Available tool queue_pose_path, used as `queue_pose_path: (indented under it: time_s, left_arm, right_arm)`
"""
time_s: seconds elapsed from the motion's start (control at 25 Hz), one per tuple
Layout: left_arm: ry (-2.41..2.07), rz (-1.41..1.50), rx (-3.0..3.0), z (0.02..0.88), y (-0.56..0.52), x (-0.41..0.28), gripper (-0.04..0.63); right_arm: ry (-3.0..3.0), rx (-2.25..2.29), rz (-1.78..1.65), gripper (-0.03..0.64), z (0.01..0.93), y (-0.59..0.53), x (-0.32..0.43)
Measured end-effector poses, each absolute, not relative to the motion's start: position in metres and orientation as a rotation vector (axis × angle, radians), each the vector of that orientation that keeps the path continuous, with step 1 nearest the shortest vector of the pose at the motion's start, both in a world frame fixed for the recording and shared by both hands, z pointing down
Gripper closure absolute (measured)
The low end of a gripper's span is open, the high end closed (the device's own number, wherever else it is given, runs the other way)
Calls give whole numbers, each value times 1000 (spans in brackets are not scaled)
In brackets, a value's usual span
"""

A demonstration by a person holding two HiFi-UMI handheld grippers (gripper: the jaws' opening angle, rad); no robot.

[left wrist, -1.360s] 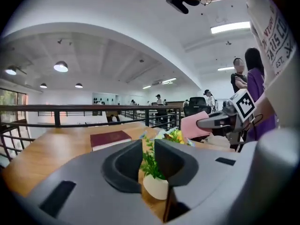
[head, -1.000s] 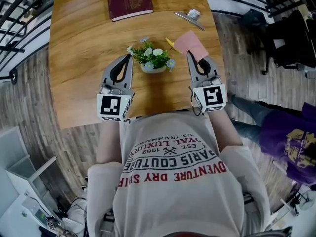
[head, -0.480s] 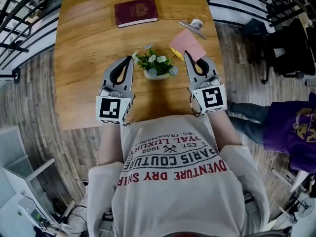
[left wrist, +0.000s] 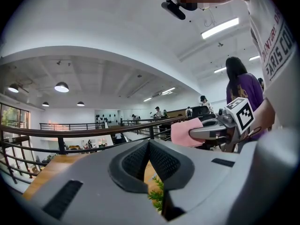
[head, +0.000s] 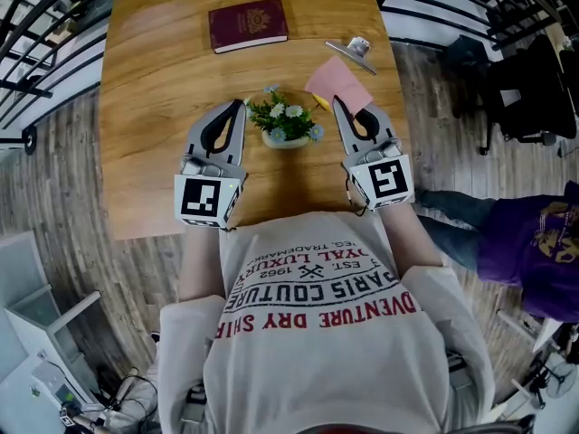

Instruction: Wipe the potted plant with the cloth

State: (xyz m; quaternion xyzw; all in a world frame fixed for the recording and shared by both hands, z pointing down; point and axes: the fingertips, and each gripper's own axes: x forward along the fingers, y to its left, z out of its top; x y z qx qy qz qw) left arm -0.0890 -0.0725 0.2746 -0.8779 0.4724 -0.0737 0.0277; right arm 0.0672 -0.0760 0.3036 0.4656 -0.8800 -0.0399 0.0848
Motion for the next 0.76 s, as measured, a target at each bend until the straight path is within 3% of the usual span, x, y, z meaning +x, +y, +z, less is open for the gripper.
queue_pose_path:
  time_s: [0.76]
  left_arm:
    - [1422,-288,-2710,278,-55,-81,578]
  right_arm:
    - [-2612,1386,-104,581,306,-56,64]
